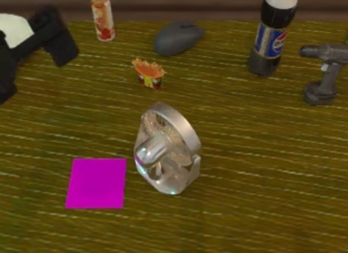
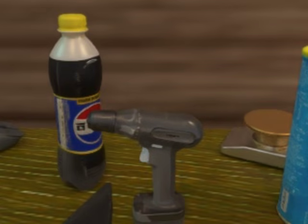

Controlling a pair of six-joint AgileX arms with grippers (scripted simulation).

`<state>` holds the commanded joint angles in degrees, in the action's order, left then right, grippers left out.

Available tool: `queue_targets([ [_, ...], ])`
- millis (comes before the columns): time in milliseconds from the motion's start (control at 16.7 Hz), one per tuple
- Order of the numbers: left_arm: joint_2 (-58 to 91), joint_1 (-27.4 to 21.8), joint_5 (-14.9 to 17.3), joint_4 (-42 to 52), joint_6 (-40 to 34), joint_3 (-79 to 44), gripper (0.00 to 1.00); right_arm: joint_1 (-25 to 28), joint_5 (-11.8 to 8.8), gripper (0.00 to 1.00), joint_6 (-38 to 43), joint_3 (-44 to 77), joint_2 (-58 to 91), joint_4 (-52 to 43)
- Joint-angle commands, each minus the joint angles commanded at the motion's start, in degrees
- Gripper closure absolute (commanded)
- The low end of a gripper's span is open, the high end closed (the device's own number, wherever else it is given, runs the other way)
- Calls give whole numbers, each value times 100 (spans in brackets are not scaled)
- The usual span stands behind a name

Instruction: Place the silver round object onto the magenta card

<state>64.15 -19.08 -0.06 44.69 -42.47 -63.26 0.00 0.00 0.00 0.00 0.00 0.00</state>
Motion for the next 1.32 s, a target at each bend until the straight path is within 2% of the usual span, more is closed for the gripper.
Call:
queue_targets([
  [360, 3638, -1012, 29, 2199, -2200, -3668, 0, 0, 0, 0, 0, 0, 0, 0],
  [660, 5717, -1612, 25, 3646, -3477, -5540, 0, 0, 0, 0, 0, 0, 0, 0],
  [900, 6344, -1818, 19, 4183, -3920, -6104, 0, 0, 0, 0, 0, 0, 0, 0],
  [1320, 6343, -1804, 19, 4089, -3915, -6007, 0, 0, 0, 0, 0, 0, 0, 0],
])
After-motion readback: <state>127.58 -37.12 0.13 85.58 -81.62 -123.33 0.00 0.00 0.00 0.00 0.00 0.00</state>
